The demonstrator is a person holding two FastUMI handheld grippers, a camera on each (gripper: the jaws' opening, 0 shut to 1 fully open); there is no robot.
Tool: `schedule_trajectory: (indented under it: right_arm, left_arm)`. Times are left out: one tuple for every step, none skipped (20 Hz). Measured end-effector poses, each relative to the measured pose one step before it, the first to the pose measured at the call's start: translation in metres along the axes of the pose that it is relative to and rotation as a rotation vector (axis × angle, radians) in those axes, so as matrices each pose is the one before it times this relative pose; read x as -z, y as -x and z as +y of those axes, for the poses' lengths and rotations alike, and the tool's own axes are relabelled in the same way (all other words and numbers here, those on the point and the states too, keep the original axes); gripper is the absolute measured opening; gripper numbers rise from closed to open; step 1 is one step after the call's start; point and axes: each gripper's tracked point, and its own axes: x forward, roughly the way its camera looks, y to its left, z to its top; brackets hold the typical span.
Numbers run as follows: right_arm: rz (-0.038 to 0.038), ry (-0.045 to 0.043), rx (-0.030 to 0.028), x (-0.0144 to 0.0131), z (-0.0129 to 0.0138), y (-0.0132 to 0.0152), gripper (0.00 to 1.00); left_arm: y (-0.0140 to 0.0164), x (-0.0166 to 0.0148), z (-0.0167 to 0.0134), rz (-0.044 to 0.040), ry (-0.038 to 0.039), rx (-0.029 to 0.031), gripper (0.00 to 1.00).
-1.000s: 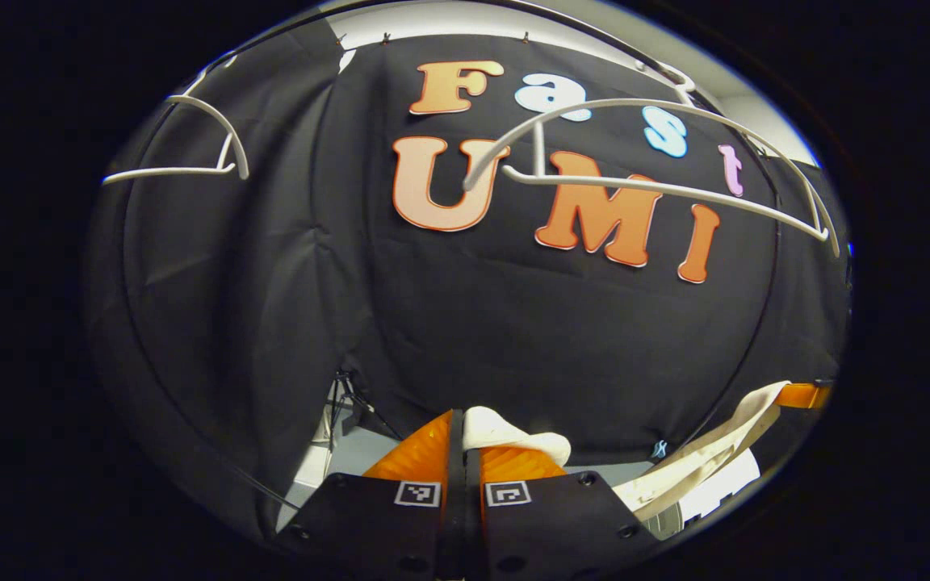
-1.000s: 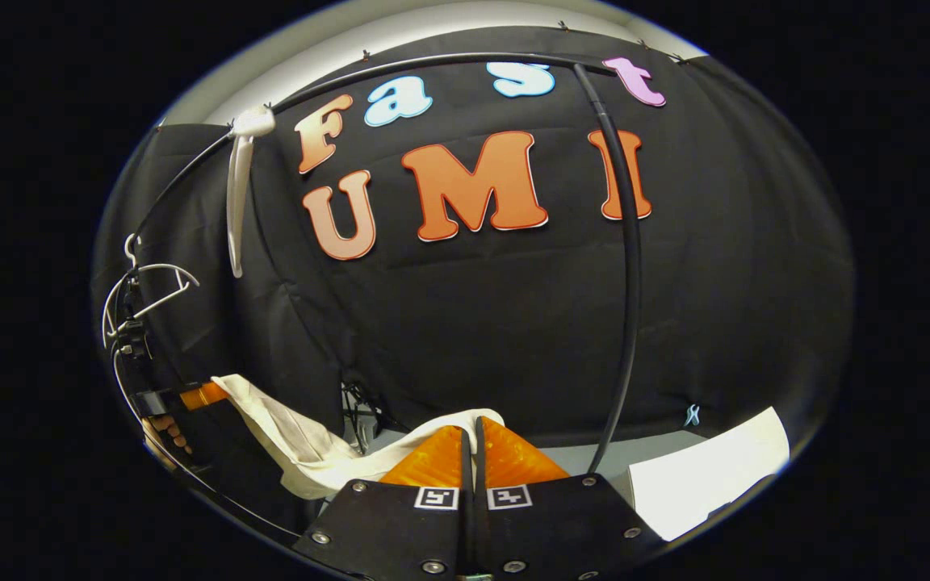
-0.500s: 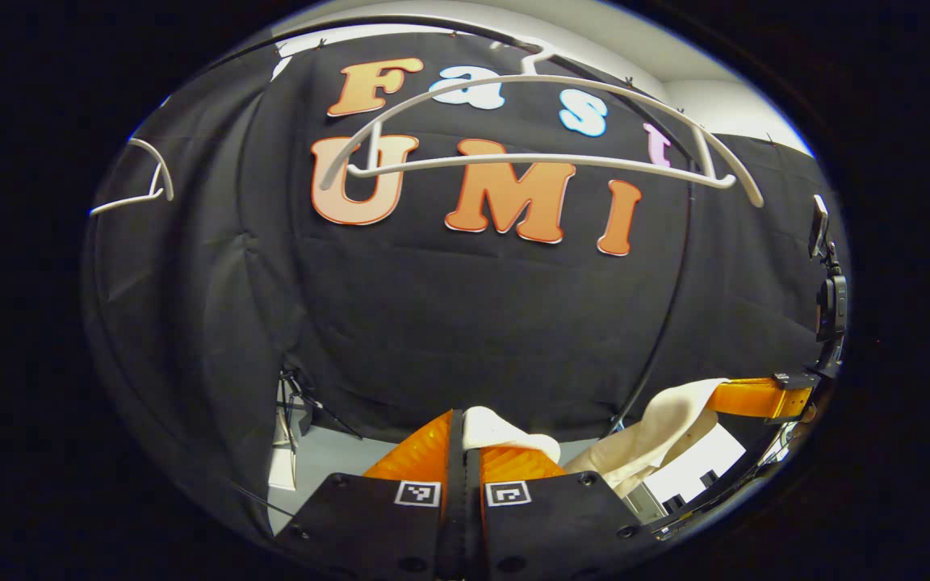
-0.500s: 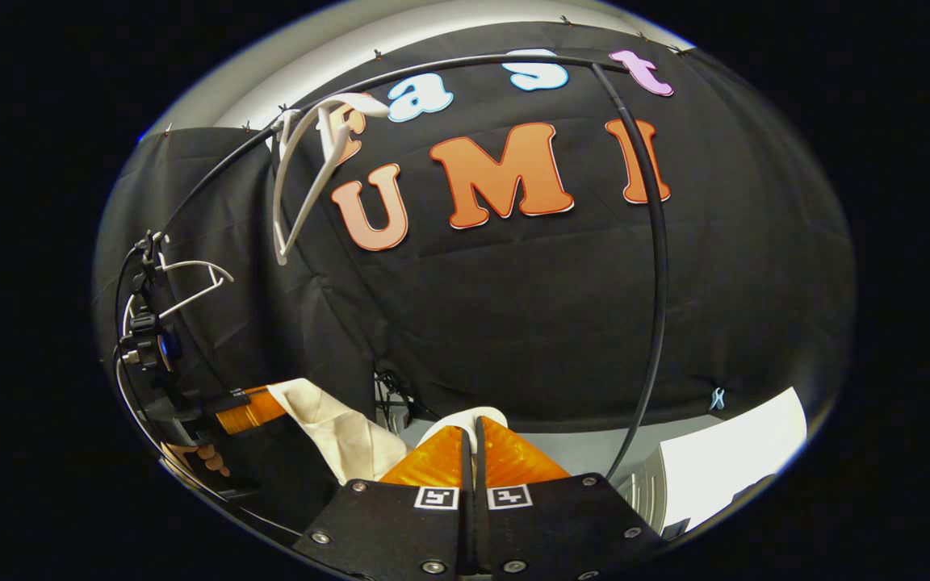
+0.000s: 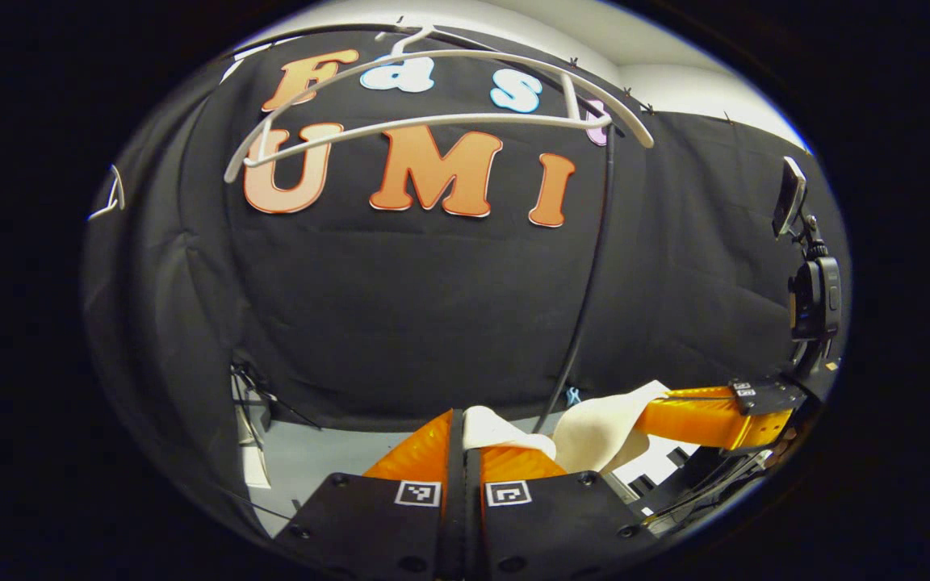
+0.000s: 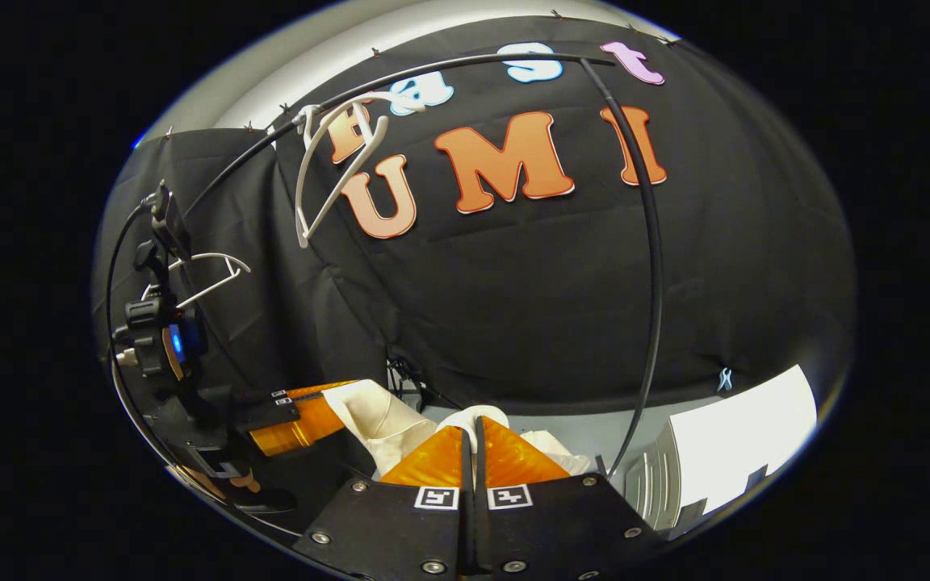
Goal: Grasp the clothes on the hanger with both hands and then place them into the laundry hamper below.
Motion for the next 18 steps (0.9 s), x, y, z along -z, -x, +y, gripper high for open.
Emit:
schedule_trajectory:
  right_arm:
    - [0.00420,-0.00789,0.00742,0.00421,-0.00597,0.00236,0.00]
    - [0.00809,-0.00815,0.01019,0.00550,-0.00607,0.00184,0.00]
    - [0.01372,-0.00782,0.01060,0.00657,-0.00648,0.00013,0.00]
    - [0.01443,-0.00802,0.00943,0.00821,-0.00673,-0.00195,0.00]
    - [0.01504,-0.00868,0.00871,0.00769,-0.00654,-0.00275,0.00]
    - [0.01794,-0.00932,0.00709,0.00965,-0.00600,-0.00333,0.00]
    - [0.01537,-0.01147,0.00746,0.00801,-0.00655,-0.00552,0.00]
    - [0.01873,-0.01219,0.00594,0.01018,-0.00746,-0.00659,0.00]
    - [0.01841,-0.01087,0.00616,0.00982,-0.00747,-0.00662,0.00]
    - [0.01909,-0.00815,0.00612,0.01057,-0.00452,-0.00887,0.00]
    - [0.01924,-0.00643,0.00752,0.01224,-0.00564,-0.01060,0.00]
    - [0.02140,-0.00652,0.00762,0.01247,-0.00639,-0.01113,0.00]
    - [0.02203,-0.00753,0.00546,0.01083,-0.00565,-0.01160,0.00]
    - [0.01689,-0.00722,0.00535,0.00961,-0.00579,-0.01278,0.00]
    - [0.01599,-0.00380,0.00682,0.00603,-0.00393,-0.01145,0.00]
    - [0.01573,-0.00188,0.01062,0.00687,-0.00427,-0.01468,0.00]
    - [0.01640,0.00158,0.01157,0.00592,-0.00396,-0.01362,0.00]
    - [0.01537,0.00651,0.01252,0.00692,-0.00342,-0.01181,0.00]
  left_arm:
    - [-0.00212,0.00350,-0.00411,0.00782,-0.00736,0.00888,0.07]
    - [-0.00556,0.00543,-0.00285,0.01403,-0.00251,0.00825,0.06]
    - [-0.00388,0.00749,-0.00393,0.01790,0.00223,0.00676,0.06]
    - [-0.00360,0.00651,-0.00448,0.01631,0.00339,0.00643,0.06]
    - [-0.00460,0.00878,-0.00337,0.01748,0.00255,0.00271,0.07]
    - [-0.00346,0.00835,-0.00226,0.01708,-0.00041,0.00459,0.07]
    - [-0.00645,0.01091,-0.00221,0.01865,-0.00193,0.00270,0.07]
    - [-0.00668,0.00954,-0.00082,0.02124,-0.00220,0.00217,0.06]
    - [-0.00782,0.00817,-0.00419,0.02387,0.00081,0.00122,0.06]
    - [-0.00987,0.01105,0.00229,0.02728,0.00413,-0.00259,0.07]
    - [-0.01259,0.01630,0.00798,0.02685,0.00468,-0.00689,0.06]
    - [-0.01044,0.01207,0.00584,0.02558,0.00256,-0.01077,0.07]
    - [-0.01066,0.01278,0.00560,0.02459,0.00662,-0.01468,0.05]
    - [-0.00959,0.01081,0.00761,0.02168,0.00333,-0.01425,0.07]
    - [-0.01134,0.01107,0.00720,0.02529,0.00543,-0.01436,0.07]
    - [-0.01002,0.01052,0.00633,0.02988,0.00777,-0.00996,0.06]
    - [-0.00722,0.01018,0.00535,0.02265,0.00803,-0.00664,0.07]
    - [-0.00529,0.00867,0.00672,0.02158,0.00498,-0.00935,0.07]
